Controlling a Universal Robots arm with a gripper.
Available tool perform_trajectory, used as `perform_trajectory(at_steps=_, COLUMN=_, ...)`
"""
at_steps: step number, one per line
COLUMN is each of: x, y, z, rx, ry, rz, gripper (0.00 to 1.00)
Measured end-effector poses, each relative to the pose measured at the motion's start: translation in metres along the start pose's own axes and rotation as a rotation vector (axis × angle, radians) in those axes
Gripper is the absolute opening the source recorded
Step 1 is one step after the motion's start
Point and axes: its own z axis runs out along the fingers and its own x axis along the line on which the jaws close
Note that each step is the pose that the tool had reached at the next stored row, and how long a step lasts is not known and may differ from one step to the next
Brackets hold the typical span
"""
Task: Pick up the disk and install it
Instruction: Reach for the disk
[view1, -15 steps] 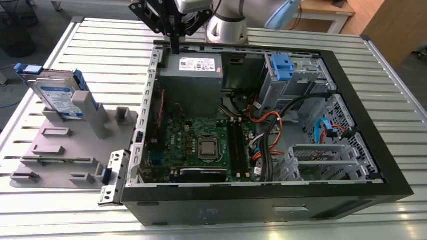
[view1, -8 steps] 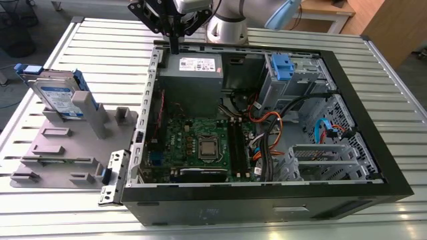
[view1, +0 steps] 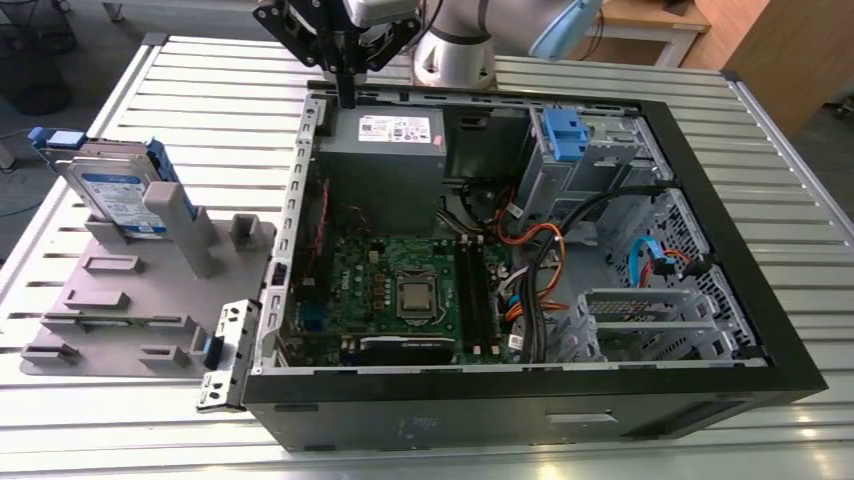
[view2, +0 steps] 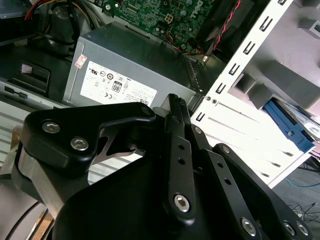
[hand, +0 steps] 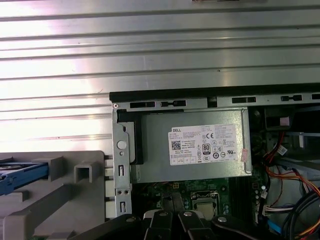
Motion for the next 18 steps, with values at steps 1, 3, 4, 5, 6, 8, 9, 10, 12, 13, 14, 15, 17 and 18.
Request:
perform_trajectory(at_steps=1, x=0.0, y=0.0, z=0.0, rx=0.0, ry=0.0, rz=0.0, gripper=0.11)
perform_trajectory(at_steps=3, x=0.0, y=0.0, z=0.0, rx=0.0, ry=0.0, rz=0.0, gripper=0.11)
perform_trajectory(at_steps=4, x=0.0003, y=0.0, z=0.0, rx=0.0, ry=0.0, rz=0.0, gripper=0.11)
perform_trajectory(at_steps=5, x=0.0011, y=-0.0001, z=-0.0001, rx=0.0, ry=0.0, rz=0.0, gripper=0.11)
perform_trajectory(at_steps=6, x=0.0016, y=-0.0002, z=0.0, rx=0.0, ry=-0.0001, rz=0.0, gripper=0.11)
perform_trajectory(at_steps=8, x=0.0026, y=-0.0002, z=0.0, rx=0.0, ry=0.0, rz=0.0, gripper=0.11)
perform_trajectory(at_steps=9, x=0.0034, y=-0.0003, z=-0.0001, rx=0.0, ry=0.0, rz=0.0, gripper=0.11)
perform_trajectory(at_steps=10, x=0.0044, y=-0.0004, z=-0.0001, rx=0.0001, ry=0.0, rz=0.0, gripper=0.11)
perform_trajectory(at_steps=12, x=0.0072, y=-0.0006, z=-0.0002, rx=0.0001, ry=0.0, rz=0.0, gripper=0.11)
perform_trajectory(at_steps=13, x=0.0088, y=-0.0007, z=-0.0002, rx=0.0, ry=0.0, rz=0.0, gripper=0.11)
perform_trajectory(at_steps=14, x=0.0107, y=-0.0008, z=-0.0003, rx=0.0001, ry=0.0001, rz=0.0, gripper=0.11)
perform_trajectory(at_steps=15, x=0.0126, y=-0.001, z=-0.0003, rx=0.0001, ry=0.0, rz=0.0, gripper=0.11)
perform_trajectory(at_steps=17, x=0.0155, y=-0.0012, z=-0.0004, rx=0.0, ry=-0.0001, rz=0.0, gripper=0.11)
perform_trajectory(at_steps=18, x=0.0161, y=-0.0012, z=-0.0004, rx=-0.0001, ry=-0.0002, rz=0.0, gripper=0.11)
